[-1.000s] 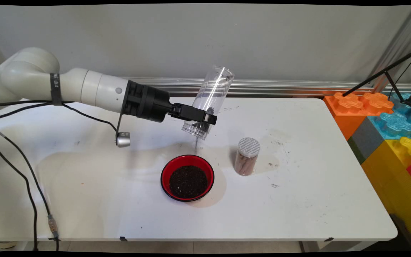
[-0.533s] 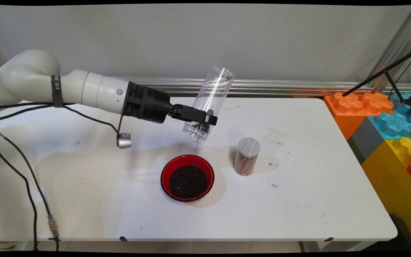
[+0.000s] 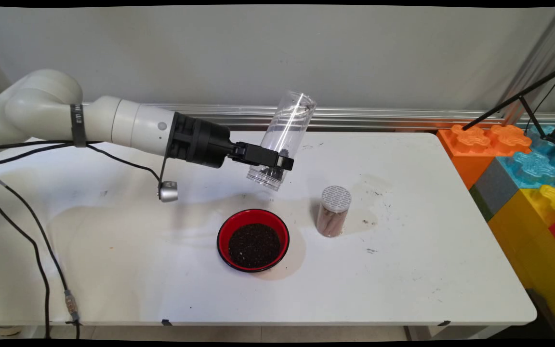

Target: Pour the black seasoning powder in the red bowl

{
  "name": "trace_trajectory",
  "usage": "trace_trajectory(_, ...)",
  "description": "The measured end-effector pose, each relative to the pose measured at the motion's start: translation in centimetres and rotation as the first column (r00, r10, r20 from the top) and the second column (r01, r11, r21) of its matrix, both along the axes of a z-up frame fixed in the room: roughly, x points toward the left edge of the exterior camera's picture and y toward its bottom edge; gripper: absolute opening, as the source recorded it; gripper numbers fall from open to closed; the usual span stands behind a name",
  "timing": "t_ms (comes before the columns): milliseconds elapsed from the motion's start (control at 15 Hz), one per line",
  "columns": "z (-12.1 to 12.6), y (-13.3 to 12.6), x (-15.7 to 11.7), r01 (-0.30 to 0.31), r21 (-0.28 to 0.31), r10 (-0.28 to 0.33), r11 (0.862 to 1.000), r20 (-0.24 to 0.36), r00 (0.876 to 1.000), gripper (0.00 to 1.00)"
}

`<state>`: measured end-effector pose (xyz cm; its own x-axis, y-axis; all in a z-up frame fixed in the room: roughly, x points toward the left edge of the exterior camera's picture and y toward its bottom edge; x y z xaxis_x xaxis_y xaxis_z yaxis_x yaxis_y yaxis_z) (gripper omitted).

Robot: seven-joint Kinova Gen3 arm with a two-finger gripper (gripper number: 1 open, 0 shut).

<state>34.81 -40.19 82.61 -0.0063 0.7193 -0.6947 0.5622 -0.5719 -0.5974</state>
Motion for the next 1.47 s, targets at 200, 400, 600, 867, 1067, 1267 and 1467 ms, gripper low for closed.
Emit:
trace_trajectory(200,-0.13,-0.07,-0.06,0.000,-0.003,0.000,1.000,0.000,1.000,0.00)
trace_trajectory(400,-0.26,-0.15,-0.12,0.000,-0.005,0.000,1.000,-0.001,1.000,0.00)
trace_trajectory(600,-0.38,-0.18,-0.14,-0.001,-0.004,0.001,1.000,-0.001,1.000,0.00)
trace_trajectory(867,-0.50,-0.25,-0.11,-0.003,0.001,0.003,1.000,0.001,1.000,0.00)
trace_trajectory(1067,-0.45,-0.31,0.01,-0.007,0.008,0.007,1.000,0.002,1.000,0.00)
trace_trajectory(1267,-0.33,-0.38,0.14,-0.011,0.016,0.011,1.000,0.004,1.000,0.00)
trace_trajectory(1467,-0.12,-0.47,0.29,-0.017,0.030,0.017,0.999,0.004,1.000,0.00)
